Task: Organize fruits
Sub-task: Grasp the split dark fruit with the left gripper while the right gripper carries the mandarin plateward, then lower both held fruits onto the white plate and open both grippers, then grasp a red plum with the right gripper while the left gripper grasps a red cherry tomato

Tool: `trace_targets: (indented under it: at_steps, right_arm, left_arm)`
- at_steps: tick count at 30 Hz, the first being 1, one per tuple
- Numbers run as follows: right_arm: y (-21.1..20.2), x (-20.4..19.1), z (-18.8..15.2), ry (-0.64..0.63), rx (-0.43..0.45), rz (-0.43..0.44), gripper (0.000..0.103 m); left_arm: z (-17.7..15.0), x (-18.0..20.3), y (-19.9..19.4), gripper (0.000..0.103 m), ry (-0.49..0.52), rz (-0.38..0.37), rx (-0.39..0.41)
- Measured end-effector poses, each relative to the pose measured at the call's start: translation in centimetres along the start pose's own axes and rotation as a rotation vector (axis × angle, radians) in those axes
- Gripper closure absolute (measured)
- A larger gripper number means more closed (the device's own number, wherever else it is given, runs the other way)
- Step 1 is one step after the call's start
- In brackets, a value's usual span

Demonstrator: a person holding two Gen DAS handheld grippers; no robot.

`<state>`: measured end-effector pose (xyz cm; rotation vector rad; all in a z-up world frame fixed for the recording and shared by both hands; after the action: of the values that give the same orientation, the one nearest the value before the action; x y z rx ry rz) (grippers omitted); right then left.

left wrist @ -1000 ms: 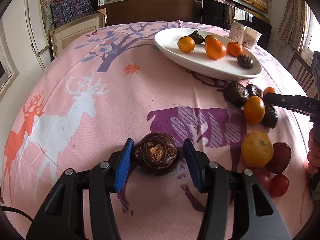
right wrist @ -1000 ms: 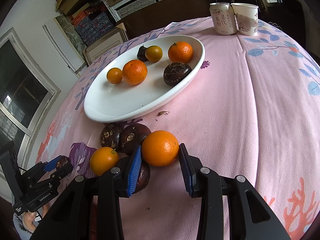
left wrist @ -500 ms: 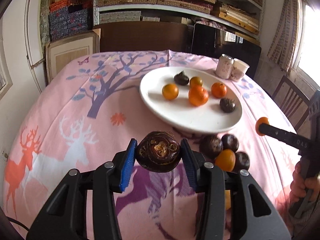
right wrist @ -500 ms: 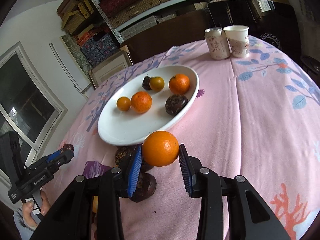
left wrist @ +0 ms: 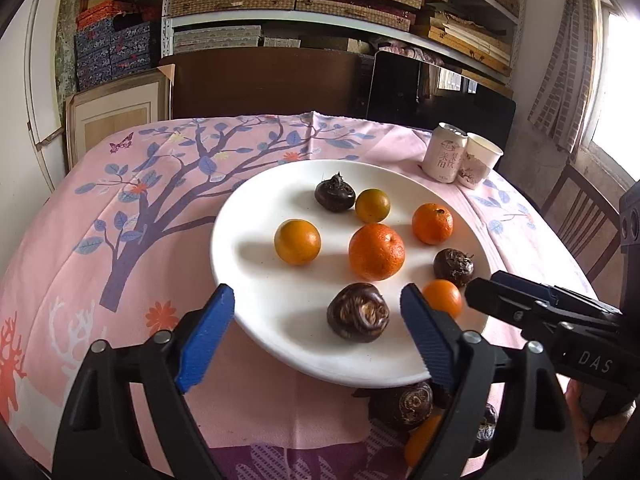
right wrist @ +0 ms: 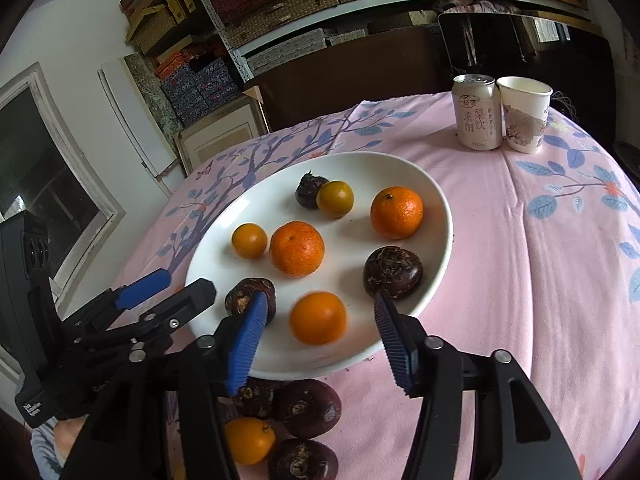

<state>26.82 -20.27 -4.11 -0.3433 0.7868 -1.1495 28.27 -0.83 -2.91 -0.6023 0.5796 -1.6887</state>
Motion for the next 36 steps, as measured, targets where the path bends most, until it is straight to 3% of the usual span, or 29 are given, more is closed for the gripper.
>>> trace_targets:
  at_steps: [4, 15, 23, 36]
  right_arm:
    - [-1.2, 1.0, -0.3, 0.045, 0.021, 0.027, 0.041]
    - [-3.7, 2.0, -3.4, 0.065, 0.009, 0.003, 0.028]
    - [-4.8, 2.0, -5.3, 0.076, -0.024, 0.019, 0.021]
    - [-6.8, 0.1, -8.6, 0.004, -0.046, 0.06, 0.021]
  left_arm:
    - [-0.8, -1.6, -0.8, 0.006, -0.058, 0.005, -0.003]
    - [-4.7, -2.7, -3.2, 0.005, -0.057, 0.12, -0.021]
    - [-6.2, -3.4, -5.2, 0.005, -0.092, 0.129, -0.019]
    - [-9.5, -3.5, -7.9, 0.005, -0.1, 0.129, -0.026]
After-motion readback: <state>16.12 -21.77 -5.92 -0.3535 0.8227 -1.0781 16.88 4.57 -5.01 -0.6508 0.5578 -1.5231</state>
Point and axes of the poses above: each gripper's, at about its wrist camera, not at the fingertips, and y roughly the way its jaws point, x to its right, z to its top, the point moved 2 cm from there along y, roughly the way its jaws point, and after that the axes turned 3 degrees about z, right-handed, at the moved point
